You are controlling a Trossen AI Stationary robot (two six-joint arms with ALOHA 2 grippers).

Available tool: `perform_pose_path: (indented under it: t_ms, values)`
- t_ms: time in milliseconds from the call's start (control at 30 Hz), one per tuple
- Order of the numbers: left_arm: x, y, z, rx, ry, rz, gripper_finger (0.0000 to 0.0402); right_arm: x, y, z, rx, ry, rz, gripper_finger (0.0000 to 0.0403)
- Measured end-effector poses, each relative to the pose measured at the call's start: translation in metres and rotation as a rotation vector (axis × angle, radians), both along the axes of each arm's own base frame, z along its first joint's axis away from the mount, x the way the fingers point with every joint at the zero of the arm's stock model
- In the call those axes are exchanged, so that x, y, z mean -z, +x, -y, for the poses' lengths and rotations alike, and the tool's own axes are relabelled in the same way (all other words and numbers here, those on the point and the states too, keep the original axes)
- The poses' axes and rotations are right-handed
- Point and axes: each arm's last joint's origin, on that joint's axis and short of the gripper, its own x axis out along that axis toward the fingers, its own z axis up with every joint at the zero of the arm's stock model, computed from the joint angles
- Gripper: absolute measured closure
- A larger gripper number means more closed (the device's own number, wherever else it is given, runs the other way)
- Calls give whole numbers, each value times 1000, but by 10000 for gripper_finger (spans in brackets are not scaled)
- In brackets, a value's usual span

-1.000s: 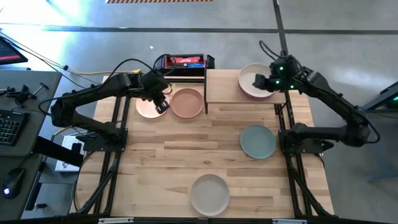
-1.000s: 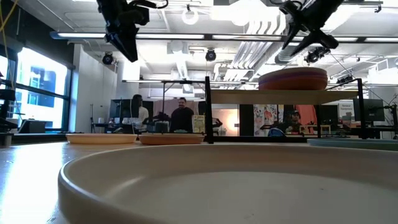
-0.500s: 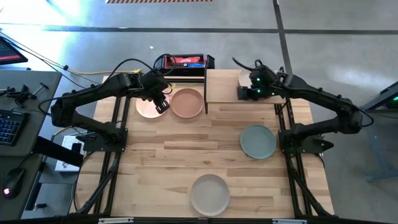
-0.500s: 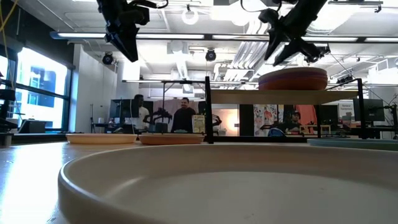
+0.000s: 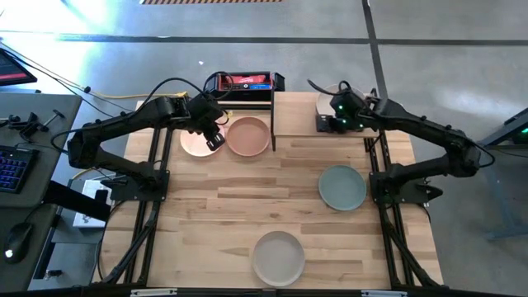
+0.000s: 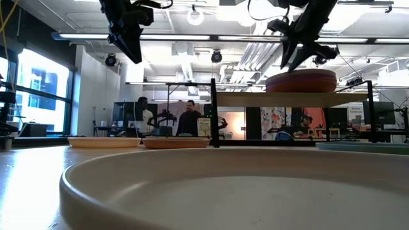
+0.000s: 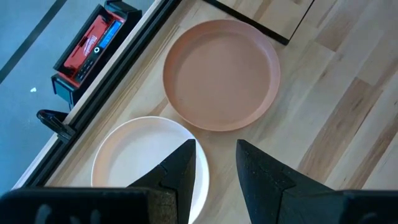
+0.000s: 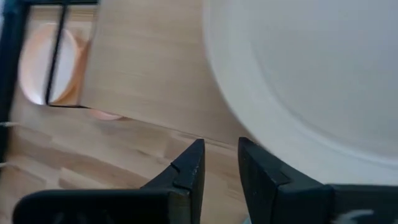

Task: Place and stack plates onto a shelf
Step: Stack the white plate on top of the purple plate on the shelf

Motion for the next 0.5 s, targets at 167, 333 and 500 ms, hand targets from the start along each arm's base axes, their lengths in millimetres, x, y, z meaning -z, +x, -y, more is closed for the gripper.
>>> perform_pose_path:
  t_ms: [167, 333, 500]
  values:
    - [0, 0, 0, 0, 0, 0, 298, 1, -2, 0, 23, -7, -32, 329]
    - [0, 0, 0, 0, 0, 0, 298, 1, -3, 1, 54, -47, -54, 329]
    - [0, 0, 0, 0, 0, 0, 298, 3, -8, 4, 88, -26, -84, 329]
